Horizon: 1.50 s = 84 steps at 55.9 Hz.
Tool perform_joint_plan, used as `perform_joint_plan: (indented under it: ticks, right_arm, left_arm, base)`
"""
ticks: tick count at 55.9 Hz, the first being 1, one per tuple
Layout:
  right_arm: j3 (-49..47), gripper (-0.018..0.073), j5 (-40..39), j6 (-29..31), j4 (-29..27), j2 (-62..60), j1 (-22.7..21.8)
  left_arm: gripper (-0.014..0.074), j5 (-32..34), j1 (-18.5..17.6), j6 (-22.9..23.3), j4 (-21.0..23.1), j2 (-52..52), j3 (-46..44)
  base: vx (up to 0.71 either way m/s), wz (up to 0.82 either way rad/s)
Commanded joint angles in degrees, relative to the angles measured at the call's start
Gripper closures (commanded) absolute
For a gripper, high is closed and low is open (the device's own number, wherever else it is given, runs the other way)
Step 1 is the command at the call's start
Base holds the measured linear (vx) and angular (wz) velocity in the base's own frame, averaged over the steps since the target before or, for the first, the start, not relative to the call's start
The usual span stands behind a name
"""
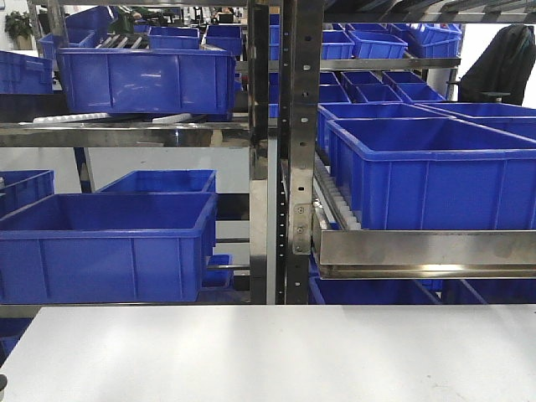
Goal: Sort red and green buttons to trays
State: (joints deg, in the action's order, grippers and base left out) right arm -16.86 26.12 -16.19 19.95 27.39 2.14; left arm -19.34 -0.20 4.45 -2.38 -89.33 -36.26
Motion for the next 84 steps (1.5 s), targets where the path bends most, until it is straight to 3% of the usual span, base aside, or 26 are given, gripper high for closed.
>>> perform_joint_plan:
  ticks: [1,46,48,74,84]
  right_arm:
    - [-1.96,0.0209,-3.77,0.12,1.36,0.67,-0.04]
    - [-1.96,0.0209,-3.77,0.12,1.37,0.67,-0.04]
    - [-1.96,0.0209,-3.77,0.12,1.37,0.67,-0.04]
    - [-1.96,0.0209,-3.70,-3.16,0.82,0.67,-0.04]
    - [-3.07,0.0202,0.66,-4.43,-3.16,2.13,-0.04]
  left_arm:
    - [0.0020,2.86,-0.03,0.40,0.25,0.58,-1.57]
    - [0.0034,5.10,-0.03,0.40,1.34,-4.11,-1.75]
    - [0.0098,5.02,-0.03,0.40,1.34,-4.11,-1.75]
    - [0.0457,5.18,-0.03,0.04,1.28,-3.90,-1.75]
    - [0.0570,0.39,-0.03,-0.02,1.22,-2.52,-3.69]
  base:
    - [0.00,0.00]
    - [0.00,0.00]
    - [0.00,0.00]
    - [0.00,0.00]
    - [0.00,0.00]
